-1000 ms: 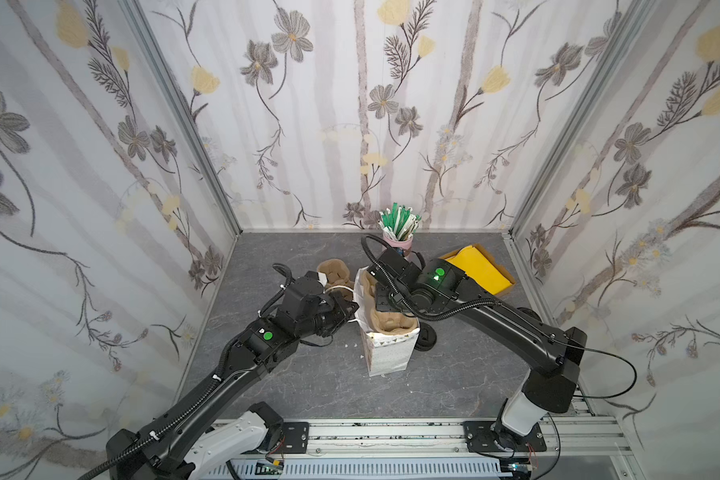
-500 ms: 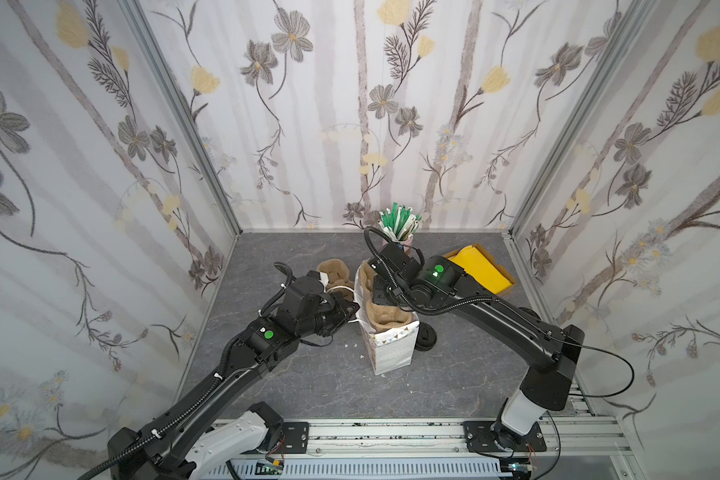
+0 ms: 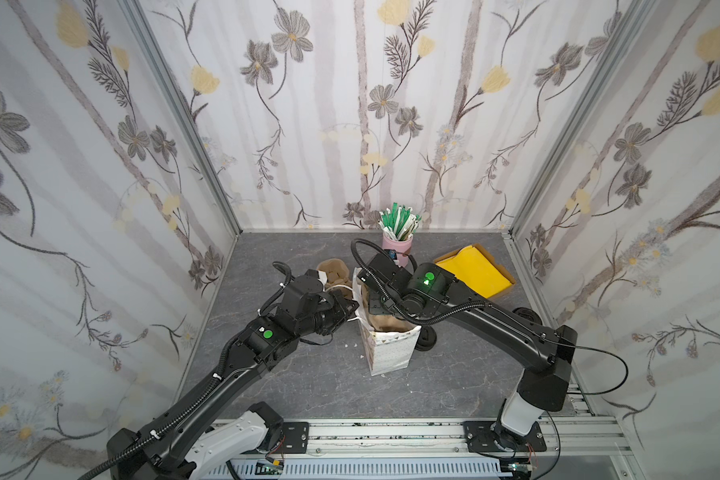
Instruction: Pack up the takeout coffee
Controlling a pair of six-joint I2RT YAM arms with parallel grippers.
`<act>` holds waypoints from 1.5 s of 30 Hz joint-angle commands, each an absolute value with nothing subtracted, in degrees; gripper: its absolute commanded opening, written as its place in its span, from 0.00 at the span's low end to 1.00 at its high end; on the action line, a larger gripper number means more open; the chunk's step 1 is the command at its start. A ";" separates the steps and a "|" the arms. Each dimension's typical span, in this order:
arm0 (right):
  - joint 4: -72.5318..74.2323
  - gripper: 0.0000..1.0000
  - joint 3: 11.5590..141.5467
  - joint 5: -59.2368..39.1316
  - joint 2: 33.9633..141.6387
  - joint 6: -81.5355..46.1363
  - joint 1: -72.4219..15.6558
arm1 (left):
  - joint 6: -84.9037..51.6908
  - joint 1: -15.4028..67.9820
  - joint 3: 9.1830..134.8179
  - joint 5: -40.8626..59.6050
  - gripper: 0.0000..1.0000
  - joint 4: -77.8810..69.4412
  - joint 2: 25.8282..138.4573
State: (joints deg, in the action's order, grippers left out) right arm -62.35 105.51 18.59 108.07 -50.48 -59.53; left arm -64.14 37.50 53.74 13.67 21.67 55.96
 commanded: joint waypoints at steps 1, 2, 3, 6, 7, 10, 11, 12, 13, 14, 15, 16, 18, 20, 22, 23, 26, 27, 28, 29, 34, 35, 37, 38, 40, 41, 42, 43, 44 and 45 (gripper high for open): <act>-61.26 0.20 104.44 18.54 107.17 -51.32 -59.98 | -66.09 37.49 53.76 11.29 0.00 20.39 55.30; -60.77 0.20 103.99 18.02 106.77 -51.56 -60.31 | -66.42 37.45 53.72 10.94 0.00 20.38 55.12; -60.42 0.20 103.68 17.59 106.63 -51.87 -60.59 | -66.69 37.44 53.62 10.74 0.00 20.39 55.02; -59.64 0.21 102.90 16.70 106.46 -52.47 -61.07 | -67.38 37.52 52.81 10.53 0.00 20.39 54.72; -59.40 0.21 102.77 16.63 106.34 -52.55 -61.17 | -67.65 37.51 52.40 10.49 0.00 20.39 54.54; -58.07 0.21 102.88 15.68 106.26 -52.58 -61.17 | -68.45 37.47 51.13 10.24 0.00 20.39 53.80; -57.86 0.22 102.98 15.35 106.35 -52.56 -61.16 | -68.62 37.49 50.83 10.28 0.00 20.39 53.64; -57.70 0.22 103.05 15.17 106.43 -52.56 -61.22 | -68.79 37.51 50.56 10.37 0.00 20.39 53.48; -57.53 0.22 103.06 15.20 106.44 -52.60 -61.19 | -68.77 37.50 50.37 10.37 0.00 20.39 53.31; -57.32 0.22 103.07 15.12 106.35 -52.65 -61.17 | -68.82 37.49 50.25 10.39 0.00 20.39 53.20; -56.86 0.22 103.07 15.29 106.03 -52.80 -61.23 | -68.69 37.46 50.17 10.45 0.00 20.39 53.13; -56.21 0.22 103.12 15.55 105.46 -53.00 -61.26 | -68.28 37.52 50.27 10.54 0.00 20.39 52.93; -54.61 0.22 103.09 16.05 104.09 -53.11 -61.29 | -65.83 37.45 50.86 11.16 0.00 20.39 53.12; -53.57 0.25 102.99 16.40 103.10 -53.22 -61.16 | -62.76 37.47 51.73 12.37 0.00 20.43 53.48; -52.97 0.26 102.92 16.08 102.35 -53.09 -61.00 | -60.19 37.46 52.20 13.84 0.00 20.39 53.55; -52.75 0.26 102.85 15.93 102.12 -53.04 -61.00 | -59.31 37.46 52.29 14.55 0.00 20.39 53.60; -51.19 0.27 101.53 15.09 101.23 -52.75 -61.08 | -55.79 37.52 52.73 17.41 0.00 20.39 54.22; -50.70 0.27 100.91 14.50 101.13 -52.65 -60.99 | -54.79 37.47 52.85 18.40 0.00 20.39 54.40; -50.63 0.27 100.58 14.08 101.29 -52.61 -61.00 | -54.04 37.47 52.84 19.12 0.00 20.39 54.62; -50.69 0.27 100.48 13.83 101.58 -52.53 -60.99 | -53.59 37.45 52.76 19.40 0.00 20.39 54.80; -50.55 0.28 100.24 13.96 102.48 -52.03 -61.04 | -53.35 37.38 52.31 19.78 0.00 20.48 55.16; -50.47 0.27 100.12 13.97 102.61 -52.09 -61.01 | -53.43 37.32 52.21 19.77 0.00 20.48 55.11; -50.37 0.28 99.76 13.87 102.83 -52.05 -61.00 | -53.44 37.23 52.21 19.71 0.00 20.48 55.11; -50.28 0.28 99.69 13.88 102.83 -52.05 -60.95 | -53.35 37.14 52.21 19.74 0.00 20.48 55.11; -50.10 0.30 99.76 13.72 102.92 -52.16 -61.00 | -53.31 37.00 52.04 19.72 0.00 20.53 55.02; -50.30 0.31 99.76 13.63 103.15 -52.20 -61.00 | -53.43 36.99 51.86 19.73 0.00 20.52 54.94; -50.61 0.31 99.76 13.45 103.39 -52.36 -61.00 | -53.60 37.01 51.67 19.75 0.00 20.48 54.93; -51.24 0.31 99.76 13.36 103.78 -52.54 -60.91 | -53.72 36.87 51.52 19.70 0.00 20.48 54.95; -51.83 0.31 99.75 13.24 104.33 -52.66 -60.92 | -53.87 36.76 51.42 19.64 0.00 20.48 54.98; -52.60 0.30 99.65 13.14 104.96 -52.73 -60.82 | -54.04 36.74 51.20 19.60 0.00 20.48 55.02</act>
State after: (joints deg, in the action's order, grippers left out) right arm -52.62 99.81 13.45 103.68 -52.01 -60.93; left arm -54.00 36.88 51.59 19.33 21.30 55.09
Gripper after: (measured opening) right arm 0.307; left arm 0.053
